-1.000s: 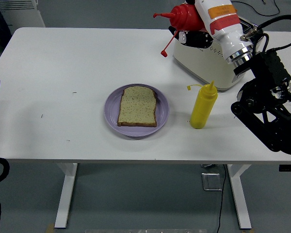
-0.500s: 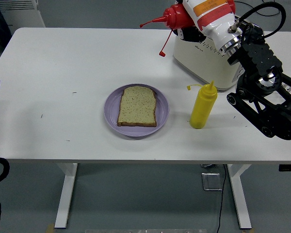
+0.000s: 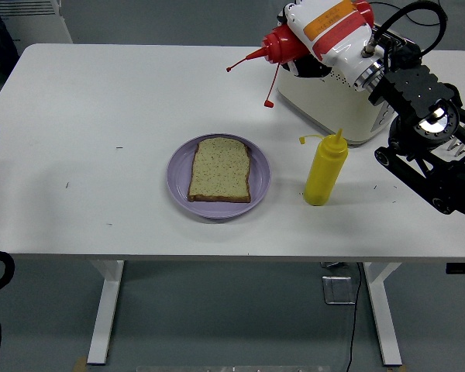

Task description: Pick up the cup,pour liquid into bread,place the cup on the desk

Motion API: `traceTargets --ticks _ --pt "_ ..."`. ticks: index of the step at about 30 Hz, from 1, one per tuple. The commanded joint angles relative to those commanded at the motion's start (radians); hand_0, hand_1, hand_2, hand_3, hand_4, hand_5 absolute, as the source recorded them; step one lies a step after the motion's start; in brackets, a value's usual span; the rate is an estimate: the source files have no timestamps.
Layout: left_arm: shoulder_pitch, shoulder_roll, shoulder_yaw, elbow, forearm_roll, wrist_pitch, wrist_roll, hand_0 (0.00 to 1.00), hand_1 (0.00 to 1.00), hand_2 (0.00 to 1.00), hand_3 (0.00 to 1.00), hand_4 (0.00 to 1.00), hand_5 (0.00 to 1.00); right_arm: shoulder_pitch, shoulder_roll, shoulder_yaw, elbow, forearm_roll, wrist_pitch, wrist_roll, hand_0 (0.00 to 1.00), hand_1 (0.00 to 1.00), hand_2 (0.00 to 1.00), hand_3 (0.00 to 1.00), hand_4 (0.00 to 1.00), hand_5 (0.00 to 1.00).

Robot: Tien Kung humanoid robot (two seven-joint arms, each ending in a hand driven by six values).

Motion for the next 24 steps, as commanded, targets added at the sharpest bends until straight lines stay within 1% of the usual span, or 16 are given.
traceTargets --ticks 5,8,13,15,17,19,20,22,24 --pt "0.001 0.000 0.001 0.000 0.000 0.000 0.000 0.792 0.765 0.759 0.692 0.570 0.998 0.007 -0.007 0.057 0.017 0.000 0.002 -0.001 0.046 0.008 0.116 0.194 0.795 0.314" --pt "0.002 0.000 0.002 0.000 0.001 0.000 0.001 0.792 0.764 0.759 0.692 0.570 0.998 0.000 -0.006 0.062 0.021 0.000 0.008 -0.001 0.047 0.009 0.116 0.194 0.794 0.315" --pt "-0.001 0.000 0.002 0.000 0.001 -0.001 0.001 0.792 0.764 0.759 0.692 0.570 0.998 -0.003 -0.002 -0.047 0.003 0.000 0.030 0.005 0.047 0.009 0.116 0.194 0.794 0.315" --pt "-0.002 0.000 0.003 0.000 0.001 -0.001 0.001 0.793 0.765 0.759 0.692 0.570 0.998 -0.009 0.001 -0.052 0.003 0.000 0.029 0.005 0.046 0.009 0.117 0.197 0.789 0.307" --pt "-0.001 0.000 0.002 0.000 0.001 -0.001 0.001 0.793 0.765 0.759 0.692 0.570 0.998 -0.011 0.005 -0.029 0.008 0.000 0.019 0.003 0.046 0.009 0.117 0.197 0.789 0.307" --pt "-0.001 0.000 0.002 0.000 0.001 -0.001 0.001 0.793 0.765 0.759 0.692 0.570 0.998 -0.011 0.005 0.010 0.020 0.000 0.000 0.000 0.046 0.009 0.117 0.197 0.789 0.307" --pt "-0.001 0.000 0.001 0.000 0.001 -0.001 0.001 0.792 0.764 0.759 0.692 0.569 0.998 -0.012 0.005 0.022 0.024 0.000 -0.005 -0.001 0.048 0.010 0.120 0.199 0.767 0.284" --pt "0.000 0.000 0.002 0.001 0.001 0.000 0.001 0.792 0.764 0.759 0.692 0.569 0.998 -0.022 0.011 0.057 0.035 0.000 -0.025 -0.007 0.048 0.010 0.120 0.199 0.767 0.284" --pt "0.000 0.000 0.002 0.000 0.001 -0.001 0.000 0.792 0.764 0.759 0.692 0.569 0.998 -0.037 0.018 0.097 0.049 0.051 -0.041 -0.017 0.048 0.010 0.120 0.199 0.767 0.284"
